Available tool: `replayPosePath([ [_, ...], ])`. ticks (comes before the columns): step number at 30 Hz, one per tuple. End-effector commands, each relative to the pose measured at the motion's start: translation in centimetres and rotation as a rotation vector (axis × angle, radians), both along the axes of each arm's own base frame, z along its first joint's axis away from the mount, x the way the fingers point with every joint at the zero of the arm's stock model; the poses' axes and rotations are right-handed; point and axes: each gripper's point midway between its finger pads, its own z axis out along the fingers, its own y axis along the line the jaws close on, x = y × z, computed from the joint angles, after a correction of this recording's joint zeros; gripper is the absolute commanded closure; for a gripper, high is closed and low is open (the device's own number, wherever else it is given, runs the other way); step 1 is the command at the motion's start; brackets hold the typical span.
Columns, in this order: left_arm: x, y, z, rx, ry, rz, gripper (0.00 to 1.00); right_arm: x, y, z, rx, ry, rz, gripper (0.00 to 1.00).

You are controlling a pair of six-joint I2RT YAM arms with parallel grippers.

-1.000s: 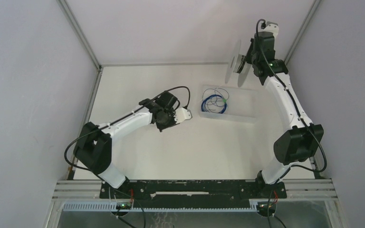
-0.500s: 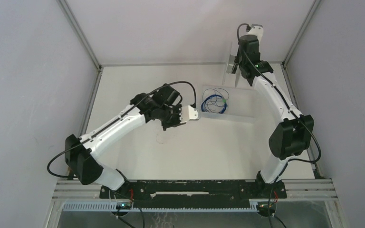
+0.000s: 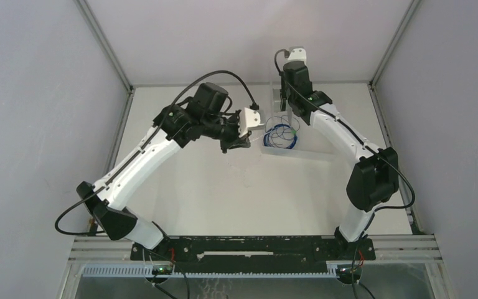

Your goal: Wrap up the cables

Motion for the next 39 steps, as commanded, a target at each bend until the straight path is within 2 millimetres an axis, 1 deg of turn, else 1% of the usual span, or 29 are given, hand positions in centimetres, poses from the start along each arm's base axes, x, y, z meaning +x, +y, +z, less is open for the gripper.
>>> replayPosePath([
  [1,0.6,-1.3,5.3,-0.227,0.095,0.041,1.00,-0.2,2.7,3.8,0.060,-0.110,0.074,1.00],
  [5,3.6,0.2,8.3,-0.356,0.132,0.159,1.00,-1.2,4.3,3.4,0.057,-0.096,0.138,1.00],
  [8,5.5,1.4,9.5,-0.389,0.119,0.220,1.00,-2.1,5.6,2.8,0.058,-0.082,0.204,1.00],
  [10,6.5,1.9,10.0,-0.393,0.108,0.250,1.00,-2.7,6.4,2.3,0.050,-0.073,0.239,1.00],
  [11,7.7,2.8,10.3,-0.397,0.100,0.286,1.00,-3.0,6.8,2.1,0.044,-0.071,0.256,1.00],
  [14,9.3,3.8,11.0,-0.409,0.090,0.326,1.00,-4.0,7.8,1.7,0.020,-0.074,0.304,1.00],
  [19,10.8,4.3,11.6,-0.422,0.083,0.347,1.00,-5.5,9.5,1.3,0.021,-0.069,0.381,1.00],
  [23,12.8,4.9,11.9,-0.445,0.086,0.398,1.00,-6.7,10.5,1.3,0.025,-0.068,0.438,1.00],
  [28,16.4,6.9,11.7,-0.459,0.095,0.542,1.00,-8.0,11.2,2.0,0.067,-0.067,0.488,1.00],
  [32,19.5,9.3,10.8,-0.444,0.081,0.680,1.00,-9.1,11.8,2.7,0.097,-0.065,0.535,1.00],
  [35,21.4,10.9,9.3,-0.397,0.067,0.763,1.00,-9.8,11.9,3.5,0.113,-0.072,0.553,1.00],
  [39,22.8,12.7,7.3,-0.325,0.036,0.844,1.00,-10.4,11.7,4.6,0.125,-0.090,0.565,1.00],
])
